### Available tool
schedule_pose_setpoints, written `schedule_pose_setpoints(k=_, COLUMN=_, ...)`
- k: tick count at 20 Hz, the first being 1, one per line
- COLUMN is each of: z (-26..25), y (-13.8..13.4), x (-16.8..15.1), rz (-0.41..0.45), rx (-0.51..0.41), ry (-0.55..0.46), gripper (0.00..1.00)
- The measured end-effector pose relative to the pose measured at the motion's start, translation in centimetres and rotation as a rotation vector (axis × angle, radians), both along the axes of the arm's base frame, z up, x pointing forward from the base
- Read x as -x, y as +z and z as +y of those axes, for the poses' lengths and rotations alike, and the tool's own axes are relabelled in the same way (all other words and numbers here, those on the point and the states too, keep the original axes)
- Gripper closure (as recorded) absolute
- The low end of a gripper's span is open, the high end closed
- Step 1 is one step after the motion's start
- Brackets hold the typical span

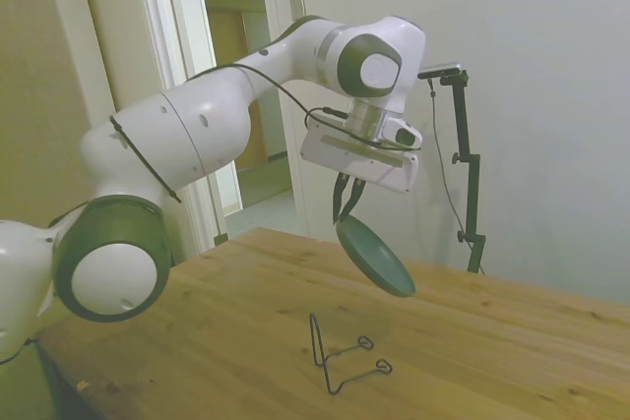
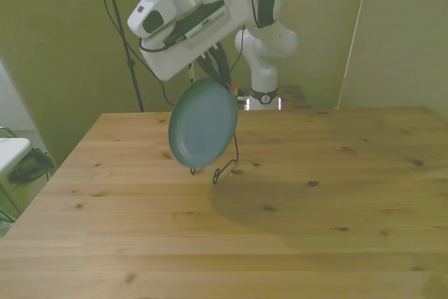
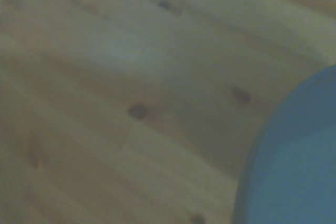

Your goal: Unload the plate

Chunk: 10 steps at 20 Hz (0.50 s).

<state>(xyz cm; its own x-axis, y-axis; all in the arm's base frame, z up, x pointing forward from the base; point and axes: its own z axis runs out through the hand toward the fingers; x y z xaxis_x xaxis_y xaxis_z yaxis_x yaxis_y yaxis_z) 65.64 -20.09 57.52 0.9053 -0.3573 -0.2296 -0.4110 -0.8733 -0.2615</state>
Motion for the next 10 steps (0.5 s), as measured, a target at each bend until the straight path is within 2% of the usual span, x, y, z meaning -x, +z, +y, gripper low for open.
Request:
schedule_pose_setpoints(k=2, z=1.6, y=-1.9, x=-2.5, rz=-0.013, rx=0.054, ry=-0.078, gripper=1.00)
schedule_pose_setpoints(k=5, z=3.2, y=-6.3, x=-5.8, rz=-0.010, rx=0.151, ry=-0.182, gripper=1.00)
schedule_pose_setpoints(k=10, z=3.5, y=-12.7, x=-9.3, rz=-0.022, rx=0.313, ry=-0.335, gripper=1.00)
